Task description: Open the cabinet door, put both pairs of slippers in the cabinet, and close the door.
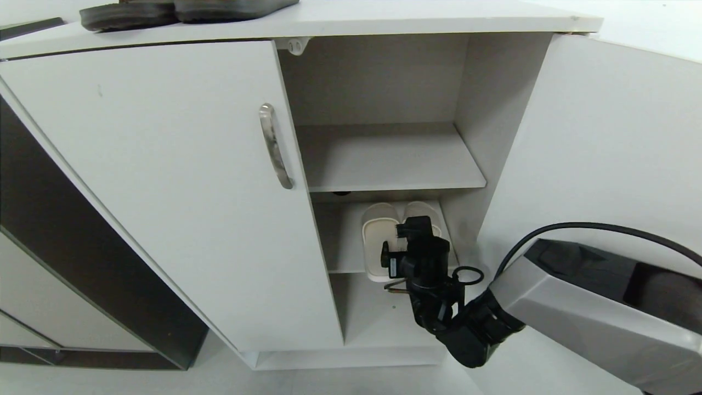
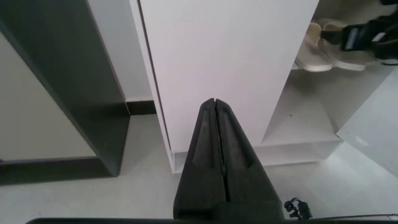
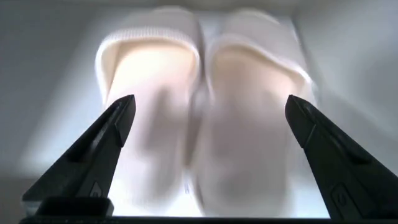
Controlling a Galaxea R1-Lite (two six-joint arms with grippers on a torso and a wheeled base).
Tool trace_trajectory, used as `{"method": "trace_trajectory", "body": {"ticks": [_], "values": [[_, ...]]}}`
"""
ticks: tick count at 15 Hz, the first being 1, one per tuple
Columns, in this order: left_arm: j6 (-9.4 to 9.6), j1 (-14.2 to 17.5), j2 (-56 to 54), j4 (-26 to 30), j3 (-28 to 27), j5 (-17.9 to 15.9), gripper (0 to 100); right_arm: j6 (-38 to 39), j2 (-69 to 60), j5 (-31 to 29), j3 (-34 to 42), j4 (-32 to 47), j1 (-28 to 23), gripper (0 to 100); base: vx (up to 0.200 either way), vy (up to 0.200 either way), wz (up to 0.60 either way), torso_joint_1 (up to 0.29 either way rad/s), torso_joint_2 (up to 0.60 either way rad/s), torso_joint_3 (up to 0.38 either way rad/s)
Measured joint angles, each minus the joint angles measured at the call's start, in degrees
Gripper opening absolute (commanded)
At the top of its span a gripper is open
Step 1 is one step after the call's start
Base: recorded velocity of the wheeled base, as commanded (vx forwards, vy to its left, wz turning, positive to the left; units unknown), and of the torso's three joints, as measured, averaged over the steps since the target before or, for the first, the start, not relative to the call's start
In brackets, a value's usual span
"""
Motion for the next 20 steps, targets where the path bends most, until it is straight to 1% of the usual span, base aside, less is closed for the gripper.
{"method": "trace_trajectory", "body": {"ticks": [1, 2, 3, 4, 14, 20], "values": [[-0.02, 0.00, 0.00, 0.00, 0.00, -0.06, 0, -0.11, -1.73, -0.05, 5.14, -3.73, 1.22, 100, -0.200, 0.000, 0.00, -0.002, 0.00, 0.002], [-0.06, 0.00, 0.00, 0.04, 0.00, -0.04, 0, -0.20, -2.76, -0.02, 7.66, -5.75, 2.27, 100, -0.200, 0.000, 0.00, 0.007, 0.01, 0.007], [-0.06, 0.00, 0.00, 0.00, 0.00, -0.06, 0, -0.24, -3.83, -0.02, 10.00, -6.38, 3.30, 100, -0.200, 0.000, 0.00, -0.002, 0.00, 0.002], [-0.06, 0.00, 0.00, 0.04, 0.00, -0.06, 0, -0.27, -4.40, 0.04, 11.22, -6.35, 3.74, 100, 0.000, 0.000, 0.00, 0.000, 0.00, 0.000], [-0.35, 0.00, 0.00, 0.00, 0.00, -0.15, 0, -0.29, -7.66, 0.44, 14.04, -6.49, 4.63, 100, 0.000, 0.000, 0.00, 0.000, 0.00, 0.007], [-0.33, 0.00, 0.00, 0.00, 0.00, -0.11, 0, -0.29, -7.61, 0.44, 14.08, -6.46, 4.66, 100, 0.000, 0.000, 0.00, 0.000, 0.00, 0.186]]}}
